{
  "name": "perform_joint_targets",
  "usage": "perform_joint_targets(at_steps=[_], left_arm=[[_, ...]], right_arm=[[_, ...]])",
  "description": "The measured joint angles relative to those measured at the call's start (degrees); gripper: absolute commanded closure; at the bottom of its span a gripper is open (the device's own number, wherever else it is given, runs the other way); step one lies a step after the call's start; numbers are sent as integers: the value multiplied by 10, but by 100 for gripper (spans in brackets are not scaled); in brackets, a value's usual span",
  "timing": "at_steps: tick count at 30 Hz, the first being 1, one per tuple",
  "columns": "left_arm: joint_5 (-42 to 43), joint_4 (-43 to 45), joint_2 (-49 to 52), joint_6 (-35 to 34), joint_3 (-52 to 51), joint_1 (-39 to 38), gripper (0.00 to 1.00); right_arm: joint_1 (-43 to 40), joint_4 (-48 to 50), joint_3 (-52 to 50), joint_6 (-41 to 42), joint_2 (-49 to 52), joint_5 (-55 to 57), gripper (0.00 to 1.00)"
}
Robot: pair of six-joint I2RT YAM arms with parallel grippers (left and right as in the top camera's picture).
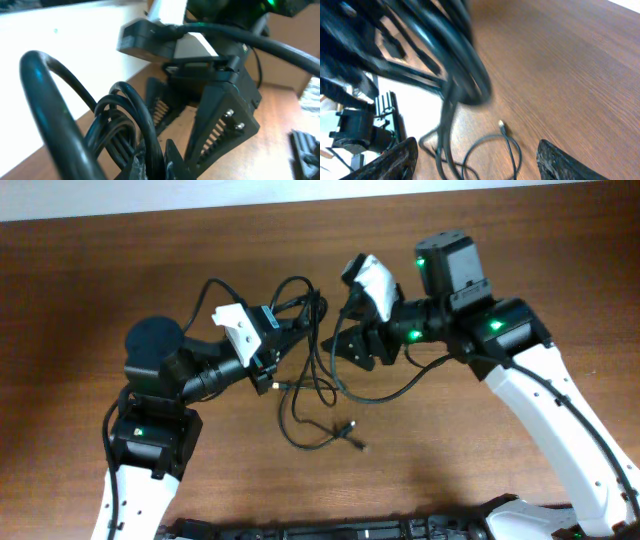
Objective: Untangle cables
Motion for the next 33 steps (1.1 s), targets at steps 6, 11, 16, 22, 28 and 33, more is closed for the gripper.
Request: perform_joint_targets(at_steps=[6,11,16,22,28,33], left_arm=[[-28,100,-16,-46,0,0,100],[-46,188,-18,-94,-1,0,100],[-50,226,-18,-127,-1,0,100],[1,232,-18,-150,-1,0,100],[87,233,-18,-169,-1,0,100],[102,237,-17,-175,-1,-34,100]], right_arm=[[-27,-19,0,0,0,0,24],[-37,-19,0,0,0,0,24],[-83,-16,0,0,-2,-3,24],[-117,88,-1,0,-46,-99,25],[-118,248,-4,-5,-51,-219,49],[-118,256,-4,-6,-51,-258,53]])
